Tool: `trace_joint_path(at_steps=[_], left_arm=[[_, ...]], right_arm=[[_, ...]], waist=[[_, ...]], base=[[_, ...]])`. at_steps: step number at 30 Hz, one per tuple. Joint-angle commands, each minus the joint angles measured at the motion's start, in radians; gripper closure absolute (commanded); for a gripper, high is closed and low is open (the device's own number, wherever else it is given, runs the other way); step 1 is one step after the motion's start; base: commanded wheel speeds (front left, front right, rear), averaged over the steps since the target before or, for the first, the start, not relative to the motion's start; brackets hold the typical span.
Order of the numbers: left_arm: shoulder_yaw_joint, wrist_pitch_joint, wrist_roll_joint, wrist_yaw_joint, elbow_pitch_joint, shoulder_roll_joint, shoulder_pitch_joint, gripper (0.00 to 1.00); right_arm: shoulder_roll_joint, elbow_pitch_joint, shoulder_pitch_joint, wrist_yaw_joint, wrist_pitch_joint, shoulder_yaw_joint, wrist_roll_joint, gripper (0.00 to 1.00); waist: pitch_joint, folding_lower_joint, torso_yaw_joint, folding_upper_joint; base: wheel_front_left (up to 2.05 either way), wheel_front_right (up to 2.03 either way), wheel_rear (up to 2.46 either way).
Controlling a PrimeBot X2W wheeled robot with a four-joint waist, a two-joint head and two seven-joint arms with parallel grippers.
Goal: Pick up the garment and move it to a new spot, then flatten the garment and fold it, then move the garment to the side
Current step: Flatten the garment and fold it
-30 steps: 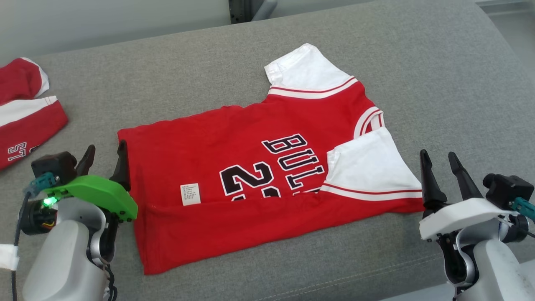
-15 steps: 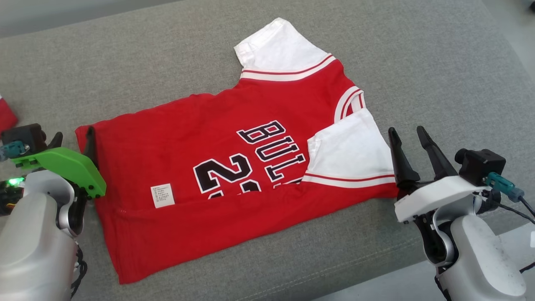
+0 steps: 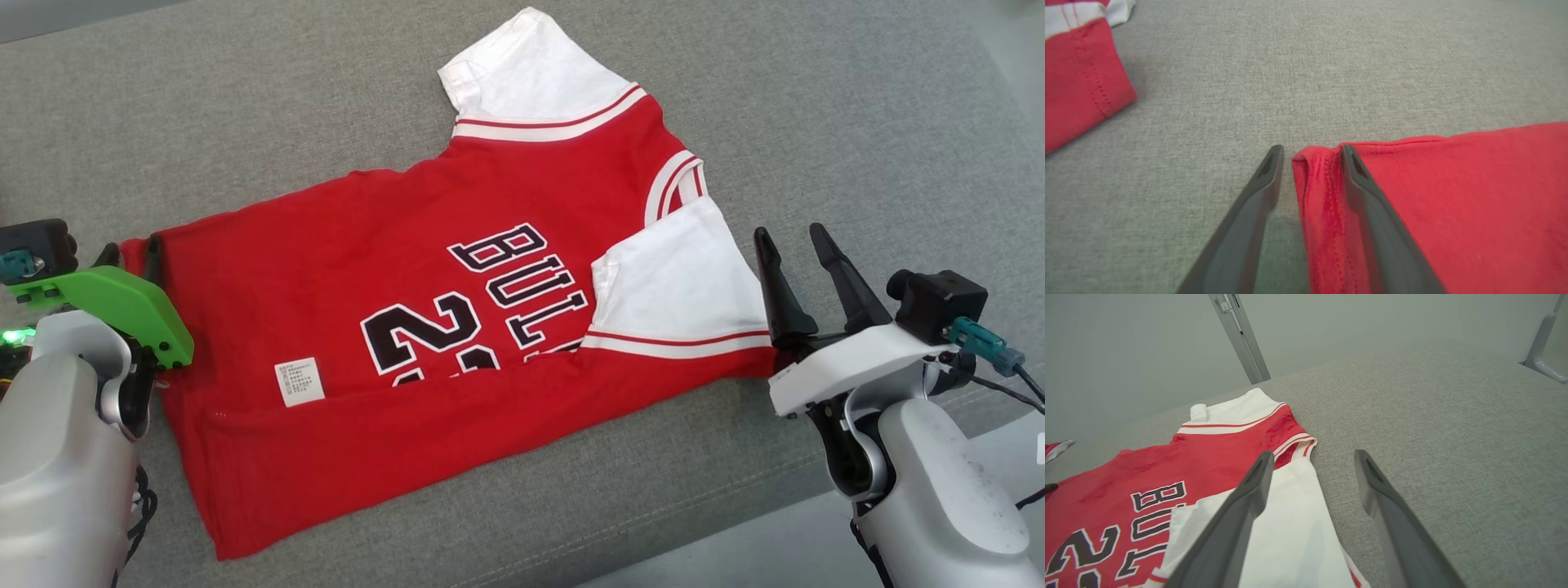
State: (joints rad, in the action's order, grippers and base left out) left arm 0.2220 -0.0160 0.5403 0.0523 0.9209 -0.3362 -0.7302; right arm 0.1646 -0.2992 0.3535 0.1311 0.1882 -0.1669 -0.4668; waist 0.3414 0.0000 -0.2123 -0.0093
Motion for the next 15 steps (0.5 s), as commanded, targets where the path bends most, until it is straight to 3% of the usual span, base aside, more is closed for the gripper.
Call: trace_joint_path(at_steps=[1, 3, 15], left_arm=[[0.004, 0.004, -0.009, 0.006, 0.012, -0.004, -0.015, 0.76], [0.01, 0.004, -0.01, 0.01, 0.02, 0.001, -0.021, 1.0], [0.015, 0.138, 0.02, 0.042, -0.033, 0.056, -0.021, 1.0]], right_arm=[[0.007, -0.004, 0.013, -0.001, 0.007, 0.001, -0.006, 0.0], [0.008, -0.002, 0.023, -0.001, 0.006, -0.002, -0.006, 0.0], [0.047, -0.05, 0.2, -0.001, -0.064, -0.008, 0.054, 0.0]], waist=[[-0.001, 0.0, 0.001, 0.0093], [0.0, 0.0, 0.002, 0.0093], [0.008, 0.0, 0.068, 0.0093]], base=[[0.0, 0.0, 0.0], [0.0, 0.0, 0.0], [0.0, 0.0, 0.0]])
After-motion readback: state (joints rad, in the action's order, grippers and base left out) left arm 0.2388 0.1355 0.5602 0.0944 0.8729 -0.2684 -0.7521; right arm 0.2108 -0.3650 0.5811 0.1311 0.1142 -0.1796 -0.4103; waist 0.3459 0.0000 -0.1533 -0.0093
